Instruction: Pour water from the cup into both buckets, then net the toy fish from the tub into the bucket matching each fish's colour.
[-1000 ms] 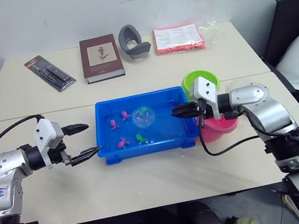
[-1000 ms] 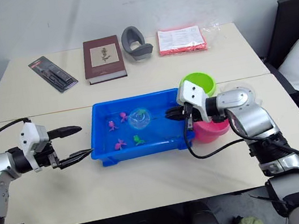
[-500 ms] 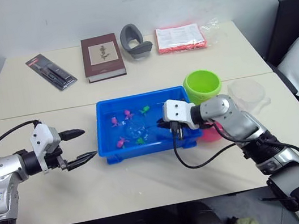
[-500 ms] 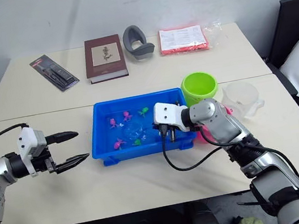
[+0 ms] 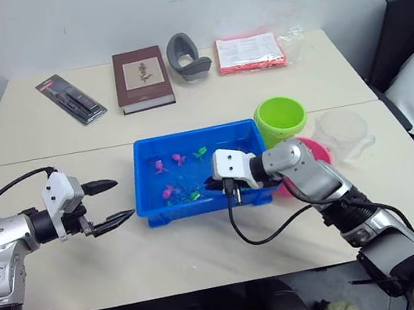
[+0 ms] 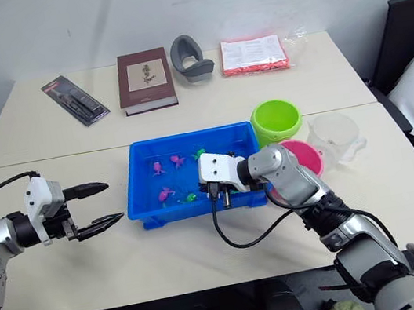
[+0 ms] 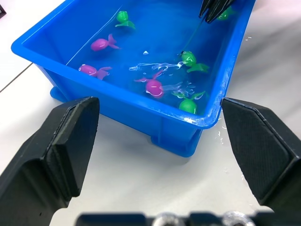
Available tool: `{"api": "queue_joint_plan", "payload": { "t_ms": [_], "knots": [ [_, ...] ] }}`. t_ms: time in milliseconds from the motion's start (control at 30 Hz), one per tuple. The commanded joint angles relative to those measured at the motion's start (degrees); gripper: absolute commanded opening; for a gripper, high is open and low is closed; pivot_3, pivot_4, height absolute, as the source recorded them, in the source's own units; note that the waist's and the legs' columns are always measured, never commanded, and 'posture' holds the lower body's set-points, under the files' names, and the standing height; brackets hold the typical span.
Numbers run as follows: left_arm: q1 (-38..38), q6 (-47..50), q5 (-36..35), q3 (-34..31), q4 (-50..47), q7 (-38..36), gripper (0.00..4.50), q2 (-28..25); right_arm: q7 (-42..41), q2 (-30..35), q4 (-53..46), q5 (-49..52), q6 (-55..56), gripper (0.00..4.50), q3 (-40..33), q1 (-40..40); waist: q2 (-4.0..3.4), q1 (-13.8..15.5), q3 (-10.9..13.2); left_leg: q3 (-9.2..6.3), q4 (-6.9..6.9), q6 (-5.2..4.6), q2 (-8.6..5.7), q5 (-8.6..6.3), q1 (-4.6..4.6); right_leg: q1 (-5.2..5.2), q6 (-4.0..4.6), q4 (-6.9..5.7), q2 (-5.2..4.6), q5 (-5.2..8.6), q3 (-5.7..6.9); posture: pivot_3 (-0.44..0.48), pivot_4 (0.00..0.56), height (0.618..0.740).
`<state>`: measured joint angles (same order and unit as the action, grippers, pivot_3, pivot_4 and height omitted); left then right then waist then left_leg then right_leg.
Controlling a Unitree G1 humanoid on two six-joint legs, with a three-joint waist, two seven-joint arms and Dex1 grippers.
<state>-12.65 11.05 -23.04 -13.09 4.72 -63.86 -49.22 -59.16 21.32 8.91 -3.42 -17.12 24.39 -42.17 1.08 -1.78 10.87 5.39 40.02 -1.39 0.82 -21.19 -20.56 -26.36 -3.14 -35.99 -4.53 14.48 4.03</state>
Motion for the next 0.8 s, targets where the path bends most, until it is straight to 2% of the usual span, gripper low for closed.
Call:
{"api": "queue_joint_plan", "payload": {
  "t_ms": [33,333,600,800],
  "knots": [
    [0.5,-0.2,-0.9,-2.1,-2.0,0.2,4.43,-0.8,0.2,-0.2,-2.8,1.4,-0.6,0.00,-2.0,-1.1,0.00,0.0,0.0,0.00,0.00,0.00,0.00,0.00,0.00,0.00,0.00,0.00,0.00,0.00,0.00,0.000,0.150,0.740],
    [0.6,-0.2,-0.9,-2.3,-2.3,0.4,4.43,-0.6,2.2,0.9,-0.3,0.6,1.6,0.00,-2.5,-1.4,0.00,-0.1,0.0,0.00,-0.01,0.00,0.00,0.00,0.00,0.00,0.00,0.00,0.00,0.00,0.00,0.000,0.150,0.740],
    [0.3,-0.2,-0.8,-2.1,-2.2,0.5,4.43,-0.5,3.2,-2.6,0.9,4.7,-1.2,0.00,-5.3,-1.1,0.00,-0.1,0.0,0.00,-0.01,0.00,0.00,0.00,0.00,0.00,0.00,0.00,0.01,0.00,0.00,0.000,0.150,0.740],
    [0.2,-0.1,-0.8,-2.1,-2.2,0.5,4.43,-0.6,2.5,-2.4,1.5,3.4,-0.2,0.00,-4.0,-1.4,0.00,0.0,0.0,0.00,-0.01,0.00,0.00,0.00,0.00,0.00,0.00,0.00,0.00,0.00,0.00,0.000,0.150,0.740]
  ]
}}
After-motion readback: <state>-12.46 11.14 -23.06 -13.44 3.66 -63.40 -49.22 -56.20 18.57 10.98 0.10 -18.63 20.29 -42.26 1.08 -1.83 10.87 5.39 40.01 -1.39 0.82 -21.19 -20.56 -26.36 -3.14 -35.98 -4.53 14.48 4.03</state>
